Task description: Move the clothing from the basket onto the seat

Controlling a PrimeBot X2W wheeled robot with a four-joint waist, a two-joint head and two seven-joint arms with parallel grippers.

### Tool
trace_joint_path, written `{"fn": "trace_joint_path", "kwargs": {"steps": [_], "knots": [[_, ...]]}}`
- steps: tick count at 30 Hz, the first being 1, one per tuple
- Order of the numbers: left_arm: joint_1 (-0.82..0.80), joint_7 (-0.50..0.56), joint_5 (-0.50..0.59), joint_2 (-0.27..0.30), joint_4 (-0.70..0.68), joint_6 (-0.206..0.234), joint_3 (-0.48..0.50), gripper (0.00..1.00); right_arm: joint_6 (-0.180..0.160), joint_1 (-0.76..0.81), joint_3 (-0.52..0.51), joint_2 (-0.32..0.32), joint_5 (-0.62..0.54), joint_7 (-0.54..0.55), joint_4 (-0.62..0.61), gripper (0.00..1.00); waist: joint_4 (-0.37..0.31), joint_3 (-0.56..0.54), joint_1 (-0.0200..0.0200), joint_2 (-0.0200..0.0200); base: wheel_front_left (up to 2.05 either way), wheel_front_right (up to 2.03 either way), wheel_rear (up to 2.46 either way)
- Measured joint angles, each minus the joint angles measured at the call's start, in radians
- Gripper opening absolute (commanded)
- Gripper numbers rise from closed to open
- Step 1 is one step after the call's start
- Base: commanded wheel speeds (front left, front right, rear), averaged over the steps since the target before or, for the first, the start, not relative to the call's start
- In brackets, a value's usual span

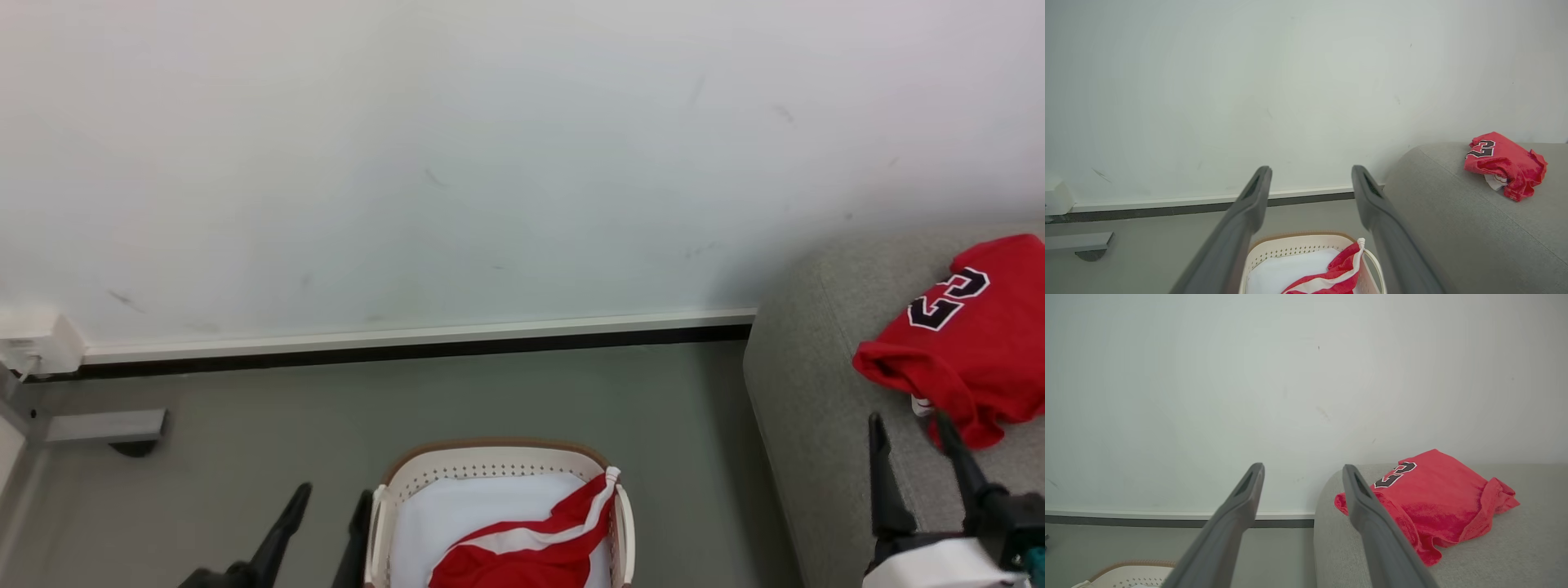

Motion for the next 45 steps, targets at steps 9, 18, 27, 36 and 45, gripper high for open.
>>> {"fn": "trace_joint_path", "kwargs": {"steps": [9, 18, 27, 36, 45], "knots": [[0.077, 0.0, 0.079, -0.078, 0.046, -0.025, 0.153, 1.0, 0.0, 0.133, 0.123, 0.0, 0.058, 0.0, -0.066, 1.0, 0.038, -0.035, 0.0001, 0.0, 0.0, 0.0, 0.0], [0.105, 0.0, 0.127, -0.125, 0.112, -0.062, 0.221, 1.0, 0.0, 0.165, 0.195, 0.0, 0.067, 0.0, -0.042, 1.0, 0.048, -0.054, 0.0002, 0.0, 0.0, 0.0, 0.0], [0.102, 0.0, 0.141, -0.145, 0.12, -0.072, 0.247, 1.0, 0.0, 0.167, 0.208, 0.0, 0.081, 0.0, -0.016, 1.0, 0.052, -0.055, 0.0002, 0.0, 0.0, 0.0, 0.0], [0.097, 0.0, 0.146, -0.153, 0.108, -0.076, 0.236, 1.0, 0.0, 0.162, 0.211, 0.0, 0.084, 0.0, -0.016, 1.0, 0.033, -0.038, 0.0003, 0.0, 0.0, 0.0, 0.0], [-0.03, 0.0, 0.144, -0.096, 0.125, -0.077, 0.086, 1.0, 0.0, 0.119, 0.201, 0.0, 0.063, 0.0, -0.064, 1.0, -0.01, 0.048, 0.0002, 0.0, 0.0, 0.0, 0.0]]}}
